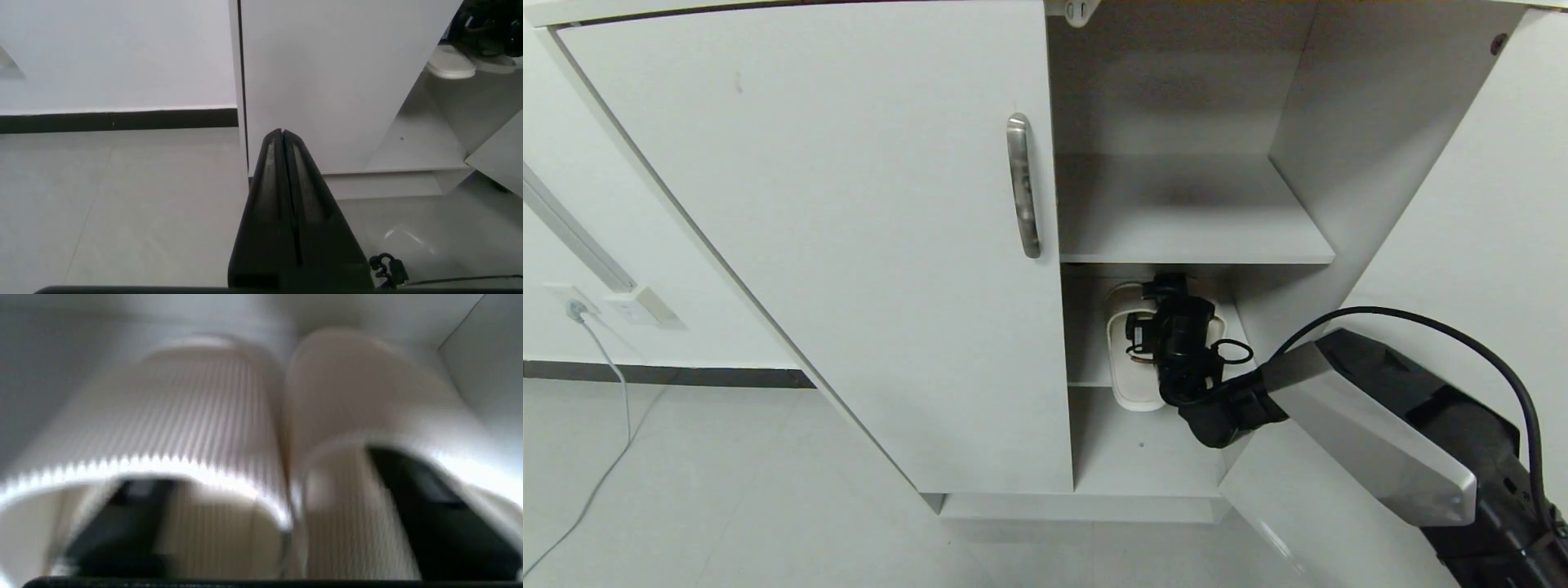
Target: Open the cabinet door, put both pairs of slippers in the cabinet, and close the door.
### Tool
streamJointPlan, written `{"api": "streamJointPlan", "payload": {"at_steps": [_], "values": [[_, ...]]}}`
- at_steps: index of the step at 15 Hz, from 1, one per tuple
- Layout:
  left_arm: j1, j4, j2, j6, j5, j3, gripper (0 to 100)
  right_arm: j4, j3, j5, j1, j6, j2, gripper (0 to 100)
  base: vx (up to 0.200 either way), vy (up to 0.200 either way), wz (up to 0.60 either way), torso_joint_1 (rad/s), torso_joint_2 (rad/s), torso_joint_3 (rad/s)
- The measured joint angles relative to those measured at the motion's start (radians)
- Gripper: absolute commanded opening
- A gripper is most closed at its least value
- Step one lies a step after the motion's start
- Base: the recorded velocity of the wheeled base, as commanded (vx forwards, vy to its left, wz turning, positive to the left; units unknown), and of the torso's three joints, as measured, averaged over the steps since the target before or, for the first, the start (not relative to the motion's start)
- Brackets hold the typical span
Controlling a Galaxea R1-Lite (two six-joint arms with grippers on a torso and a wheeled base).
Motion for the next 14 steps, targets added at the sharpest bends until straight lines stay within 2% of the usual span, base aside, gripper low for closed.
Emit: {"api": "streamJointPlan", "payload": {"at_steps": [5,10,14], "values": [[0.0,0.0,0.0,0.0,0.0,0.0,0,-0.088,0.176,-0.006,0.023,0.0,-0.087,100,0.0,0.0,0.0,0.0,0.0,0.0],[0.0,0.0,0.0,-0.001,0.0,0.0,0,-0.261,0.501,-0.007,0.068,0.0,-0.238,100,0.0,0.0,0.0,0.0,0.0,0.0],[0.0,0.0,0.0,0.0,0.0,0.0,0,-0.415,0.78,0.0,0.139,0.002,-0.37,100,0.0,0.0,0.0,0.0,0.0,0.0]]}}
